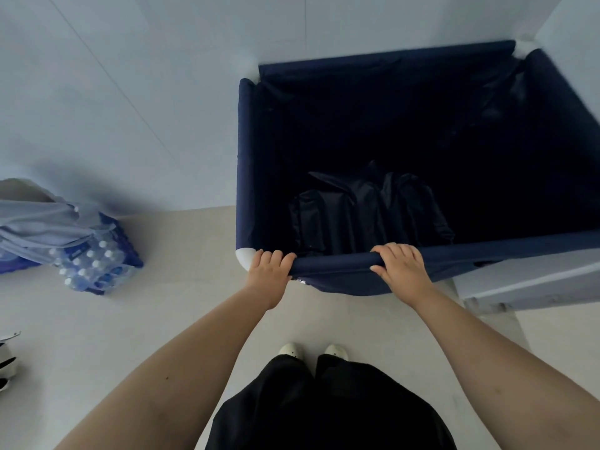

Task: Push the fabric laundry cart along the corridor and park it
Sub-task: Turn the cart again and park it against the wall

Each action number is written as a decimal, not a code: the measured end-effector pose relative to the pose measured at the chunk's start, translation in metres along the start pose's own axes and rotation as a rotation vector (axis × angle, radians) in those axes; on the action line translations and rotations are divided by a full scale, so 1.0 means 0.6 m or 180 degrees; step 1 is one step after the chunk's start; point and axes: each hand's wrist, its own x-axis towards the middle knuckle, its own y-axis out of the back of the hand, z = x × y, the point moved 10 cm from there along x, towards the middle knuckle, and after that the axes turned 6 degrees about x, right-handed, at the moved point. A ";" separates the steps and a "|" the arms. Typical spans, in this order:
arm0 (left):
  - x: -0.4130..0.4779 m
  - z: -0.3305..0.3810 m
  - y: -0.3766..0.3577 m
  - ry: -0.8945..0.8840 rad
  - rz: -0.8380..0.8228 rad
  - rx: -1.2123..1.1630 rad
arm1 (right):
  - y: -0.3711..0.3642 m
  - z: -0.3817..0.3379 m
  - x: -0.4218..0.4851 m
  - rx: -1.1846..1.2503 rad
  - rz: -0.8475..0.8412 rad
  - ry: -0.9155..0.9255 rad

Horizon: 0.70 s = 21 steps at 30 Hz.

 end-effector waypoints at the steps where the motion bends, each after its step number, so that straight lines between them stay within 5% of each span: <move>1: 0.001 0.001 0.000 0.0019 0.0006 0.0016 | 0.000 0.002 0.000 0.0011 -0.0021 0.0036; 21: 0.010 0.004 -0.001 0.0224 -0.0107 0.0171 | -0.003 0.019 0.011 0.0215 -0.0267 0.0178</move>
